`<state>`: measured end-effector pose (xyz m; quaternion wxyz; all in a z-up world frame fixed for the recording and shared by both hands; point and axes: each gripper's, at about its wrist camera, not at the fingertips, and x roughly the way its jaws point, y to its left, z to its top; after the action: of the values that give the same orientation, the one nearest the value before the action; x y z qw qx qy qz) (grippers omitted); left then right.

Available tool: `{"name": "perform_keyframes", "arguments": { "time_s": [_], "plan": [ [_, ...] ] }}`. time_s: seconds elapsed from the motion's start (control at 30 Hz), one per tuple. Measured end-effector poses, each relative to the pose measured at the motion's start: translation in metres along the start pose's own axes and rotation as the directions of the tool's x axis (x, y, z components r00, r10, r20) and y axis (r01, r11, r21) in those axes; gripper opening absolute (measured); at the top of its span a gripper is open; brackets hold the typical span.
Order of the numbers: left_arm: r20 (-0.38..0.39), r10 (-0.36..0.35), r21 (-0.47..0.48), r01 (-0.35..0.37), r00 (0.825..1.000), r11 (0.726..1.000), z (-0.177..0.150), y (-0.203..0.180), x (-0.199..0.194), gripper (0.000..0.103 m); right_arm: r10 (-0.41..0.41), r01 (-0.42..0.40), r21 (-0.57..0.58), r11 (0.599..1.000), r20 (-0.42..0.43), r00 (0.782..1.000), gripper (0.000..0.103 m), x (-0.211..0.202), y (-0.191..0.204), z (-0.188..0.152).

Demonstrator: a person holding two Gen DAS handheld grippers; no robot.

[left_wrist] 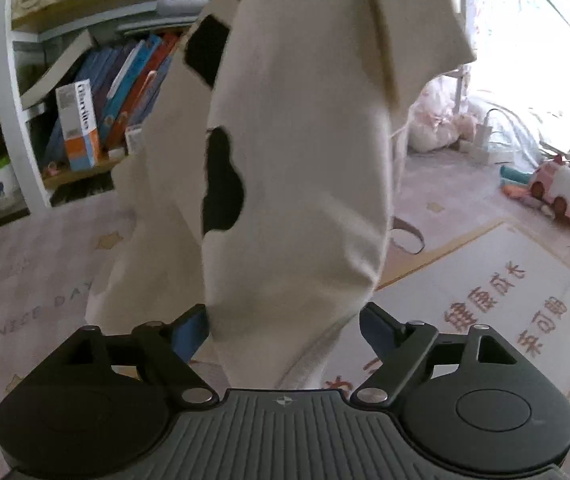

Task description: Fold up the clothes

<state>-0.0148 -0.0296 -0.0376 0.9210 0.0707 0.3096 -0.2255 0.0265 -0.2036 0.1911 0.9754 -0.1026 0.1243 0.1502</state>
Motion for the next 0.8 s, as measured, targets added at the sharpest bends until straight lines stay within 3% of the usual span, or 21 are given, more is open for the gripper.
{"name": "perform_keyframes", "arguments": {
  "time_s": [0.03, 0.07, 0.1, 0.2, 0.27, 0.33, 0.37, 0.4, 0.43, 0.47, 0.5, 0.53, 0.57, 0.63, 0.7, 0.77, 0.8],
  "plan": [
    [0.007, -0.001, -0.033, 0.002, 1.000, 0.999, 0.001, 0.007, -0.002, 0.056, 0.005, -0.005, 0.001, 1.000, 0.000, 1.000, 0.008, -0.002, 0.000, -0.001],
    [0.012, -0.001, -0.072, 0.001, 1.000, 0.997, 0.002, 0.016, -0.004, 0.026, 0.011, -0.011, 0.001, 1.000, 0.000, 1.000, 0.008, -0.003, -0.001, -0.002],
    [0.010, 0.008, -0.133, -0.007, 1.000, 0.991, 0.004, 0.030, -0.007, 0.011, 0.017, -0.017, 0.001, 1.000, 0.000, 1.000, 0.008, -0.005, -0.001, -0.003],
    [0.049, 0.098, -0.326, -0.077, 0.994, 0.942, 0.009, 0.081, -0.029, 0.006, 0.056, -0.056, -0.010, 0.998, -0.001, 0.998, 0.008, -0.012, 0.004, -0.007],
    [0.105, 0.215, -0.459, -0.145, 0.971, 0.877, 0.014, 0.121, -0.060, 0.005, 0.099, -0.099, -0.022, 0.995, -0.007, 0.995, 0.008, -0.019, 0.010, -0.011],
    [0.178, 0.353, -0.587, -0.189, 0.918, 0.787, 0.024, 0.164, -0.106, 0.005, 0.170, -0.170, -0.026, 0.985, -0.021, 0.985, 0.008, -0.027, 0.017, -0.015],
    [0.219, 0.420, -0.625, -0.204, 0.881, 0.753, 0.032, 0.182, -0.131, 0.005, 0.215, -0.216, -0.020, 0.976, -0.030, 0.976, 0.008, -0.030, 0.020, -0.017],
    [0.270, 0.485, -0.643, -0.220, 0.832, 0.734, 0.045, 0.196, -0.160, 0.005, 0.271, -0.272, -0.001, 0.962, -0.041, 0.962, 0.008, -0.034, 0.024, -0.019],
    [0.322, 0.533, -0.639, -0.236, 0.782, 0.732, 0.061, 0.205, -0.187, 0.005, 0.339, -0.338, 0.017, 0.941, -0.046, 0.940, 0.008, -0.038, 0.030, -0.020],
    [0.371, 0.570, -0.624, -0.258, 0.733, 0.738, 0.079, 0.209, -0.210, 0.005, 0.415, -0.414, 0.037, 0.910, -0.042, 0.909, 0.008, -0.044, 0.036, -0.021],
    [0.421, 0.592, -0.601, -0.277, 0.687, 0.749, 0.096, 0.209, -0.231, 0.005, 0.504, -0.501, 0.064, 0.863, -0.032, 0.863, 0.008, -0.049, 0.043, -0.020],
    [0.470, 0.599, -0.575, -0.290, 0.648, 0.765, 0.112, 0.207, -0.248, 0.005, 0.596, -0.593, 0.098, 0.799, -0.007, 0.803, 0.008, -0.054, 0.047, -0.019],
    [0.521, 0.602, -0.544, -0.307, 0.605, 0.781, 0.133, 0.202, -0.266, 0.005, 0.689, -0.686, 0.146, 0.713, 0.033, 0.724, 0.008, -0.059, 0.049, -0.017],
    [0.601, 0.588, -0.501, -0.318, 0.542, 0.805, 0.161, 0.189, -0.288, 0.005, 0.802, -0.806, 0.205, 0.556, 0.124, 0.584, 0.008, -0.066, 0.048, -0.012],
    [0.659, 0.549, -0.448, -0.319, 0.514, 0.835, 0.185, 0.175, -0.300, 0.005, 0.863, -0.880, 0.237, 0.412, 0.209, 0.460, 0.008, -0.070, 0.044, -0.008],
    [0.674, 0.508, -0.405, -0.307, 0.536, 0.861, 0.203, 0.168, -0.293, 0.005, 0.881, -0.906, 0.266, 0.330, 0.258, 0.396, 0.008, -0.069, 0.037, -0.010],
    [0.665, 0.489, -0.388, -0.299, 0.565, 0.872, 0.210, 0.167, -0.281, 0.005, 0.882, -0.904, 0.291, 0.312, 0.265, 0.390, 0.008, -0.066, 0.032, -0.014]
  ]
}}
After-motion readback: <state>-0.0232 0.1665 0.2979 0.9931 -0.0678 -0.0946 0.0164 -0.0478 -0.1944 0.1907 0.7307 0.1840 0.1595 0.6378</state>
